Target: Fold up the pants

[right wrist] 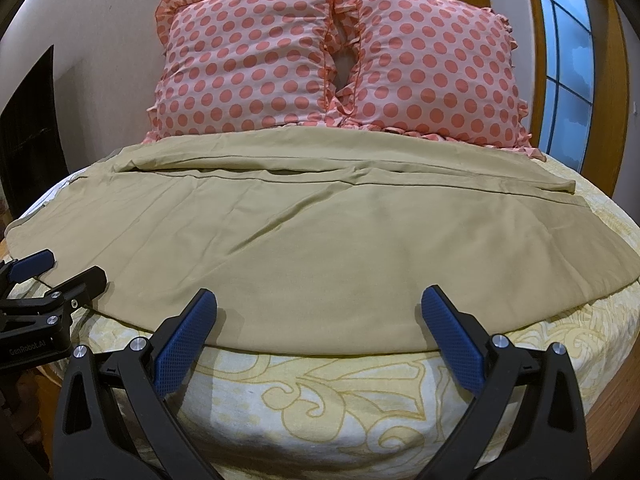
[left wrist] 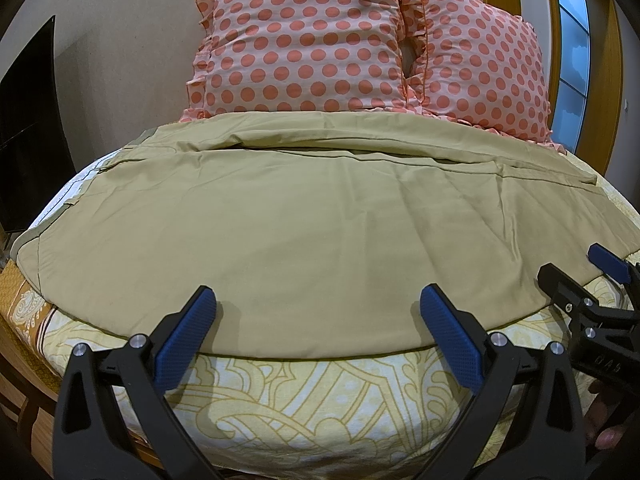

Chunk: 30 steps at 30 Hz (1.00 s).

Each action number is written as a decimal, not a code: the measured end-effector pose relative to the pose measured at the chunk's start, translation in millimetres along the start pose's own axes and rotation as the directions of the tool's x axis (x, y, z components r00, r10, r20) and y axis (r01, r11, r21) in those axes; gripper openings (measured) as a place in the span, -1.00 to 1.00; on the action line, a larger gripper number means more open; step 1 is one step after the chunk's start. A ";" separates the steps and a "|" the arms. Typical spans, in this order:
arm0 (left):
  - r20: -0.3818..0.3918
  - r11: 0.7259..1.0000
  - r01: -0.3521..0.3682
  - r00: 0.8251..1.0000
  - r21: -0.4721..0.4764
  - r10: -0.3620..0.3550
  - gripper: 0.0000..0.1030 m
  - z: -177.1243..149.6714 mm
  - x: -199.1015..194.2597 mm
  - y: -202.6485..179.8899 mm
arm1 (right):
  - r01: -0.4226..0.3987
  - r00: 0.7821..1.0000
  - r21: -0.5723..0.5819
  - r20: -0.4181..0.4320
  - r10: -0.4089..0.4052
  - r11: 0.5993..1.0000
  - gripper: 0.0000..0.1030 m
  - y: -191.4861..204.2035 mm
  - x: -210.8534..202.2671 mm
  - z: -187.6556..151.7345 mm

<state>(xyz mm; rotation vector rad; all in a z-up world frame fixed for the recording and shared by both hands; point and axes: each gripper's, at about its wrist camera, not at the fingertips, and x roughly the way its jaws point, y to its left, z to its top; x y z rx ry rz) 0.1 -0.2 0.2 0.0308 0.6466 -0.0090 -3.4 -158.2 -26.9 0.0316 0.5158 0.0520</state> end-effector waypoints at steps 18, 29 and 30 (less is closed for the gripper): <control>0.044 0.994 -0.075 0.996 -0.076 0.078 0.97 96.3 10.5 22.5 | 0.360 0.924 0.524 -0.316 -0.215 0.772 0.45 -259.9 168.1 206.8; 0.024 0.991 -0.132 0.991 -0.030 0.133 0.97 114.9 39.4 24.0 | 0.658 0.743 0.411 -0.490 -0.456 0.631 0.23 -318.0 277.9 215.8; 0.019 0.991 -0.131 0.991 -0.036 0.132 0.97 115.7 41.3 26.3 | 0.646 0.754 0.411 -0.473 -0.456 0.643 0.07 -319.6 278.6 215.7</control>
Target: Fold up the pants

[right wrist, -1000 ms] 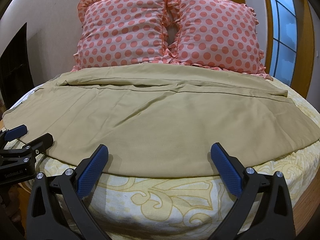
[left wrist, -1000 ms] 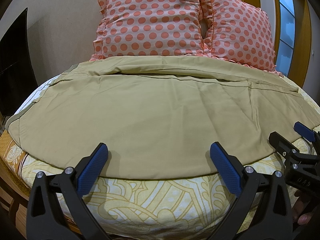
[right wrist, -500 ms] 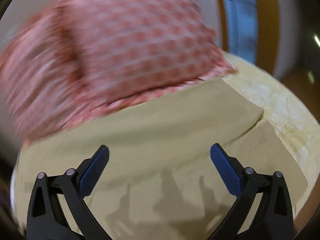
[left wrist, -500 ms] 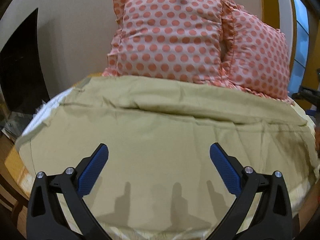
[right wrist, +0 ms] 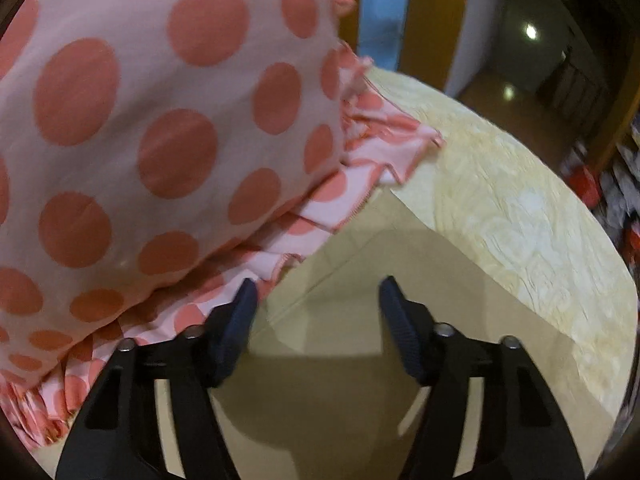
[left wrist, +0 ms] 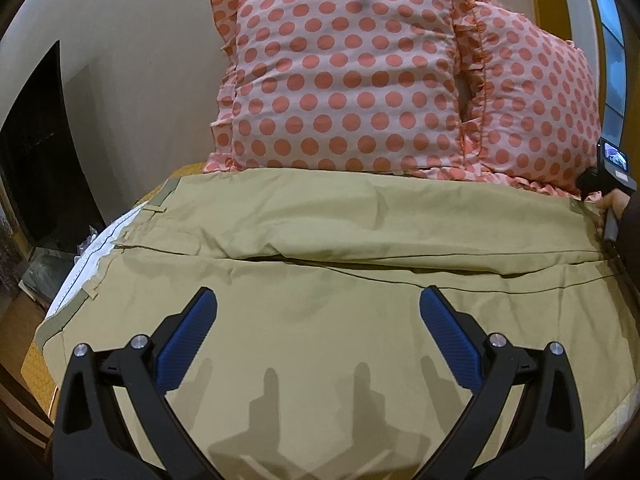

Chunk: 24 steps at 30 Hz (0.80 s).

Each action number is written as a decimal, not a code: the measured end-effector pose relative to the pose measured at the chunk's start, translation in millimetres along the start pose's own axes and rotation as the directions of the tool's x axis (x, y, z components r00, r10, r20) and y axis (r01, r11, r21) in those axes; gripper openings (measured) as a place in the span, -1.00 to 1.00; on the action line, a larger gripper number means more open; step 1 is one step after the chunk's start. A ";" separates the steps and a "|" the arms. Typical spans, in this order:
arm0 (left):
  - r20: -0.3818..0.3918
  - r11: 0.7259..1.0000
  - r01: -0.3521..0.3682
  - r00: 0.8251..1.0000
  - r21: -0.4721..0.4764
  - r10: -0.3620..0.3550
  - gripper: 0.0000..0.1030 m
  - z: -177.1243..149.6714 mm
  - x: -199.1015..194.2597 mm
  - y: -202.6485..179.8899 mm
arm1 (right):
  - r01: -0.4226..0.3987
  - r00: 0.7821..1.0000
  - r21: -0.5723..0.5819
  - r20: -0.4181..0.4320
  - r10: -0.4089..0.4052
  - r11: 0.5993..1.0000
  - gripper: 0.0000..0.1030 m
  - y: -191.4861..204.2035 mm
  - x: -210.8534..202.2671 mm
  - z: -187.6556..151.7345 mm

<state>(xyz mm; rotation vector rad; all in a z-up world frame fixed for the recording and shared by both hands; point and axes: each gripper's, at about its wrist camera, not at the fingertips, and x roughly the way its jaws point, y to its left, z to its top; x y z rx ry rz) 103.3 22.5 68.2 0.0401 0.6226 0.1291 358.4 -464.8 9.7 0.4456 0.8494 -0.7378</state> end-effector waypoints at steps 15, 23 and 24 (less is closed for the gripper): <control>0.097 0.987 0.114 0.990 -0.115 -0.103 0.96 20.5 -17.2 60.0 | -0.721 0.692 0.169 0.227 0.685 0.672 -0.91 -203.4 -106.9 -112.7; 0.108 0.965 0.236 0.968 -0.117 -0.224 0.96 62.8 9.6 79.5 | -0.704 0.676 0.367 0.081 0.733 0.609 -0.85 -246.5 -101.4 -186.4; 0.091 0.964 0.236 0.970 -0.125 -0.225 0.96 69.3 18.7 80.8 | -0.697 0.670 0.398 0.066 0.739 0.596 -0.68 -247.8 -96.3 -186.8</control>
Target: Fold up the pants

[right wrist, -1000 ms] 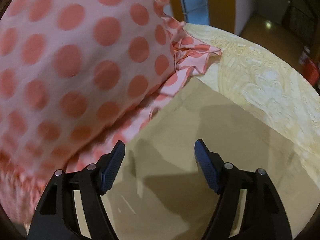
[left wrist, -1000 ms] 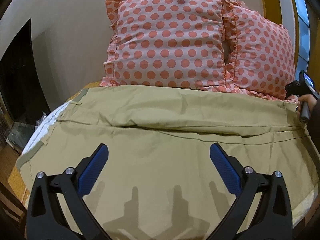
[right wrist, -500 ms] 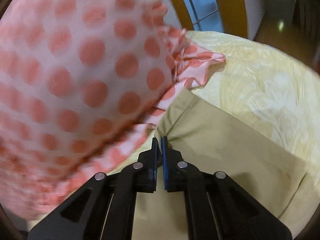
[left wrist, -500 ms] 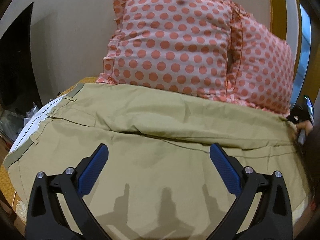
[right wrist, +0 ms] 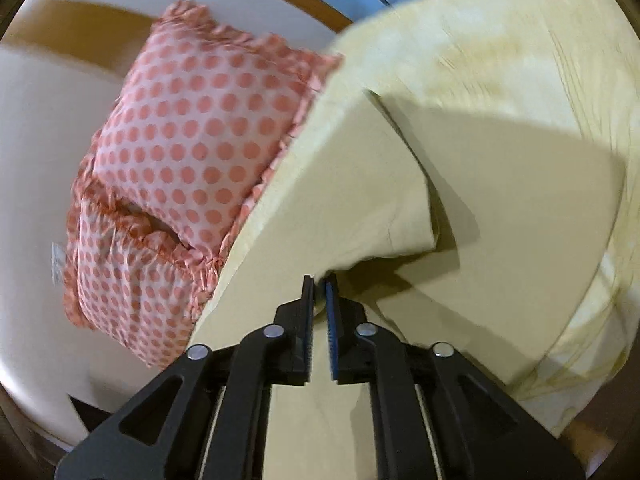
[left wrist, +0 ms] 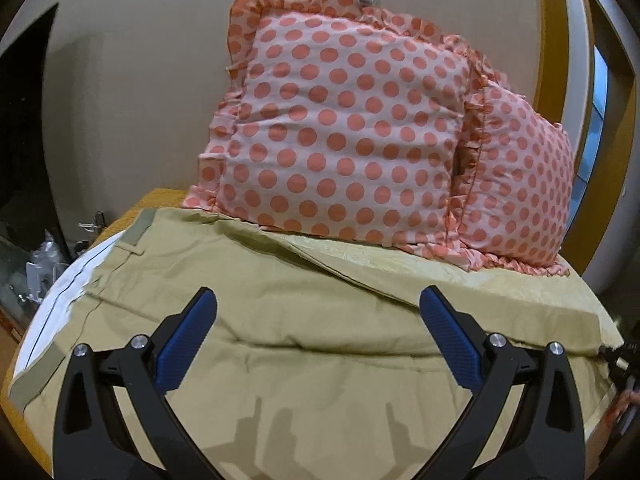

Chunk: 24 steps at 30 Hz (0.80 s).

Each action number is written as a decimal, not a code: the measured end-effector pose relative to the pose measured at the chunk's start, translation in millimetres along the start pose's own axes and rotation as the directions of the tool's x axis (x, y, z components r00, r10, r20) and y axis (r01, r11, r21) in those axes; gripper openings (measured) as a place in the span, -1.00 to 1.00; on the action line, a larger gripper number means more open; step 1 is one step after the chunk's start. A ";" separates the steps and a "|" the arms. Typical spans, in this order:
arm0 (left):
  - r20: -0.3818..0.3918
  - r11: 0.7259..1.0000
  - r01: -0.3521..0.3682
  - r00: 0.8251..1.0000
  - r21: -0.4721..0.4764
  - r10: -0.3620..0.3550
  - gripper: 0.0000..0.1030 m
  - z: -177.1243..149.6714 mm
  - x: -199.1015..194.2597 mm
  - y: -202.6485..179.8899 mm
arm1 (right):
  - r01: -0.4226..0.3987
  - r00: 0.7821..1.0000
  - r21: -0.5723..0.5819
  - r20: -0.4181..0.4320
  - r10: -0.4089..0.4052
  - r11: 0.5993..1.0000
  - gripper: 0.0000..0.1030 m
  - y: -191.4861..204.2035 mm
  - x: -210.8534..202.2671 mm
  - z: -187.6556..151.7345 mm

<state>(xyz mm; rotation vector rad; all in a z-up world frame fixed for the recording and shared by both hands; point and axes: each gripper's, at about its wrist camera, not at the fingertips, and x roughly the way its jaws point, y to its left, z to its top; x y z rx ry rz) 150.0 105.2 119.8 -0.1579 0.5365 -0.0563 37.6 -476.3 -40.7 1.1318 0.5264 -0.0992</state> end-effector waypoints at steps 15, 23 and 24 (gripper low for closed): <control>-0.258 0.943 -0.033 0.964 -0.330 -0.057 0.86 37.4 141.1 48.0 | -0.123 0.987 0.011 0.104 0.121 0.992 -0.97 -6.5 -1.3 21.4; -0.400 0.920 -0.093 0.914 -0.382 -0.073 -0.90 21.3 190.3 68.3 | -0.138 0.982 -0.022 0.126 0.139 0.990 -0.97 3.7 -9.8 24.0; -0.370 0.920 -0.080 0.926 -0.383 -0.073 -0.91 18.5 177.3 69.5 | -0.136 0.982 -0.025 0.128 0.138 0.990 -0.97 4.9 -11.4 23.2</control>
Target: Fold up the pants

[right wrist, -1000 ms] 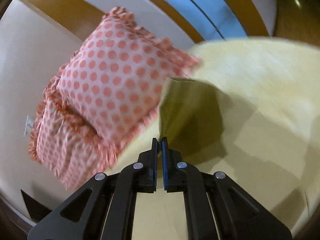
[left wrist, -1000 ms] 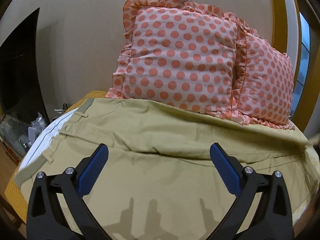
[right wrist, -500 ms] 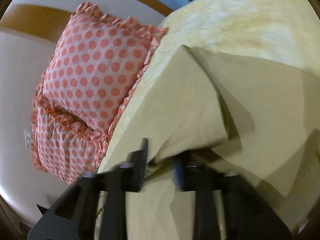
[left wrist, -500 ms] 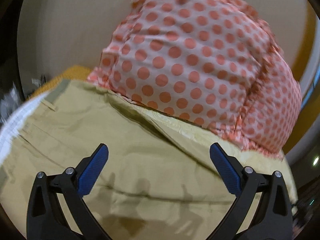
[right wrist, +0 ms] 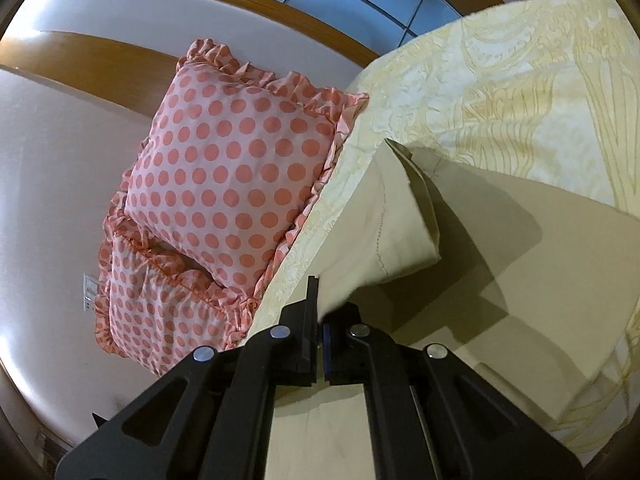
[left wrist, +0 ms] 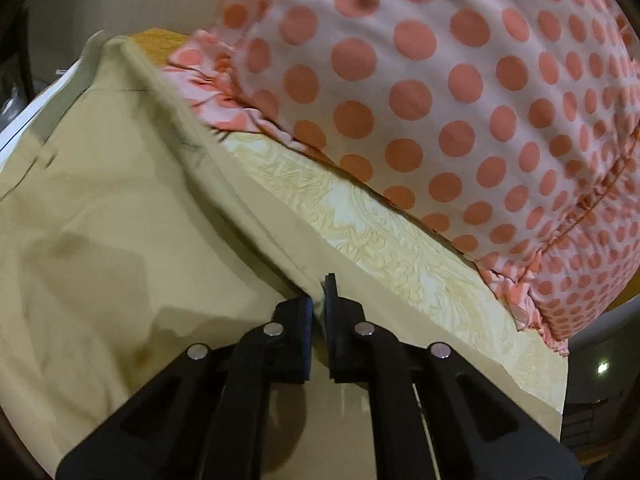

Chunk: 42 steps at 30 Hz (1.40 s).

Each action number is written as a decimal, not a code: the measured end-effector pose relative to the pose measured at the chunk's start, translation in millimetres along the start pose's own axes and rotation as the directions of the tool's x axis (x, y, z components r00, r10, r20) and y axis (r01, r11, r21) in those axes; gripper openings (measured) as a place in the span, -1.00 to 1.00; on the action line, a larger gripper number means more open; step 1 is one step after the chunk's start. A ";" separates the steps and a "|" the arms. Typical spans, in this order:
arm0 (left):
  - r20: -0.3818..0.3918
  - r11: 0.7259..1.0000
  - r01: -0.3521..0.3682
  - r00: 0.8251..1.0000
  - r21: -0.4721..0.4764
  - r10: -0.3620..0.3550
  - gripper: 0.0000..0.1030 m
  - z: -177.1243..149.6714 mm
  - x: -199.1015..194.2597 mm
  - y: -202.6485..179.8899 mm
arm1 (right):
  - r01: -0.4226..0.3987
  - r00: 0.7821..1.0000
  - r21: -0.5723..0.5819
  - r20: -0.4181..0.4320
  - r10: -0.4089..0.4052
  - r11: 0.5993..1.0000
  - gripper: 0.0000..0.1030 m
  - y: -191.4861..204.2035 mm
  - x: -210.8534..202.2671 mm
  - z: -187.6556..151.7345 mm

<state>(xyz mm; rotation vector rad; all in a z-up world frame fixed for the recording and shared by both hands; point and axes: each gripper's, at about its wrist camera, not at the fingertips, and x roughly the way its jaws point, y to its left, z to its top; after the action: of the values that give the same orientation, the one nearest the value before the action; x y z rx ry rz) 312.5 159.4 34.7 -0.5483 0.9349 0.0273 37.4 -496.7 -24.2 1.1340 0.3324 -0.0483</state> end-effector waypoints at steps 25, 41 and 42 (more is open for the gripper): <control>0.290 0.995 -0.006 0.957 0.099 -0.023 -0.36 -252.1 -211.9 87.3 | 0.375 0.917 -0.222 0.230 -0.325 0.900 -0.05 -32.0 -83.6 -26.9; 0.393 0.993 -0.043 0.916 -0.107 0.082 0.55 -223.8 -236.5 159.0 | -0.045 0.998 -0.588 0.005 0.059 0.807 -0.93 117.3 -25.4 -93.6; 0.391 0.993 -0.040 0.917 -0.114 0.082 0.58 -222.9 -235.8 160.8 | -0.117 0.993 -0.615 -0.064 0.098 0.780 -0.93 137.6 -17.6 -113.7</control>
<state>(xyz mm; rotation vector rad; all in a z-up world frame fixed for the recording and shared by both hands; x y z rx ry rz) -39.2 245.5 41.6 -0.5833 0.5552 0.2369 22.2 -338.4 58.9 0.4917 0.2775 0.1716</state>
